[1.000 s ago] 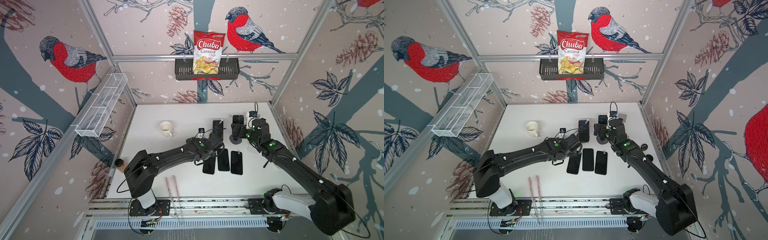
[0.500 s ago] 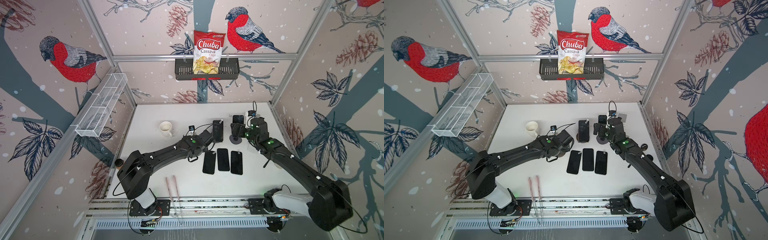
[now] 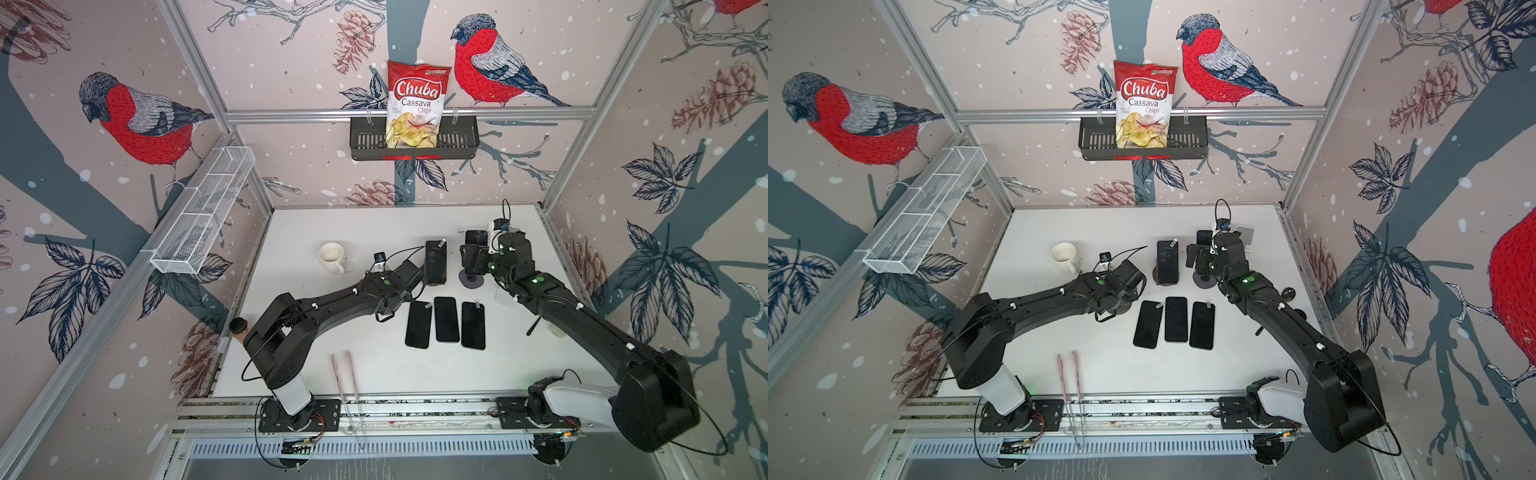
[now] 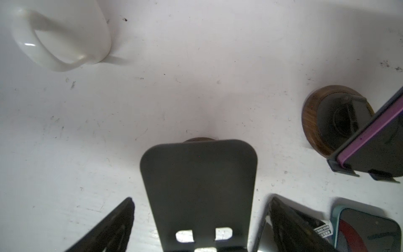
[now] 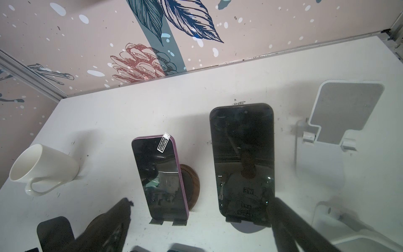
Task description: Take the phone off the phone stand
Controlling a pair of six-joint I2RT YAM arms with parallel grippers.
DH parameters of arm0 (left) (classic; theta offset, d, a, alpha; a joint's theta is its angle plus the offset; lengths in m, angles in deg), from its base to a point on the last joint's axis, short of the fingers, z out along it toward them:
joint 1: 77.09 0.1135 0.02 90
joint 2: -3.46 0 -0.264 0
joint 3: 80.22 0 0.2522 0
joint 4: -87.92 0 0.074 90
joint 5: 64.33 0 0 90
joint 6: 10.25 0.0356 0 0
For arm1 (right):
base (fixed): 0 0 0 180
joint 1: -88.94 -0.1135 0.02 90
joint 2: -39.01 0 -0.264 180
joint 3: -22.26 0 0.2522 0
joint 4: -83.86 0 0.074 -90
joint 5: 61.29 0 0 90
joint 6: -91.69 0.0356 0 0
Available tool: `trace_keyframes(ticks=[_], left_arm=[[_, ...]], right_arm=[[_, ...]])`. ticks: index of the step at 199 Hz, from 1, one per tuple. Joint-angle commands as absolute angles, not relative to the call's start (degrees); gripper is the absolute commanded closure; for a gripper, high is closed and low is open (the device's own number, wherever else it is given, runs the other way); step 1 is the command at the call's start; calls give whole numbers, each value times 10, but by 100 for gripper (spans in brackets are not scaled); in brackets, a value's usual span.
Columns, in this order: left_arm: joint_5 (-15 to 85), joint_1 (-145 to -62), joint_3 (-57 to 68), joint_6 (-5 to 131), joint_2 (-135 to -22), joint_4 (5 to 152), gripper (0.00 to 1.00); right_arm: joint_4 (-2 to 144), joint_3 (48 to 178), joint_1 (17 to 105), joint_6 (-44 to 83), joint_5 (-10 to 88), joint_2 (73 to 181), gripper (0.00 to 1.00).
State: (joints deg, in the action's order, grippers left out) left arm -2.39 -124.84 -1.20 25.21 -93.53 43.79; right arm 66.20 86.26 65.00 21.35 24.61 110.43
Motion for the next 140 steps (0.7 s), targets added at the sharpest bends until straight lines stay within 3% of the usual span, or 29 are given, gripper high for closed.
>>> trace_keyframes(ticks=[1,74,140], left_arm=[[-19,-1240,-11,267,-942,464,6],[-13,-1225,-27,283,-947,493,17],[-17,-1224,-26,295,-954,501,37]], right_arm=[[664,871,651,216,249,1106,1],[659,890,650,218,256,1141,1],[655,897,649,220,257,1148,1]])
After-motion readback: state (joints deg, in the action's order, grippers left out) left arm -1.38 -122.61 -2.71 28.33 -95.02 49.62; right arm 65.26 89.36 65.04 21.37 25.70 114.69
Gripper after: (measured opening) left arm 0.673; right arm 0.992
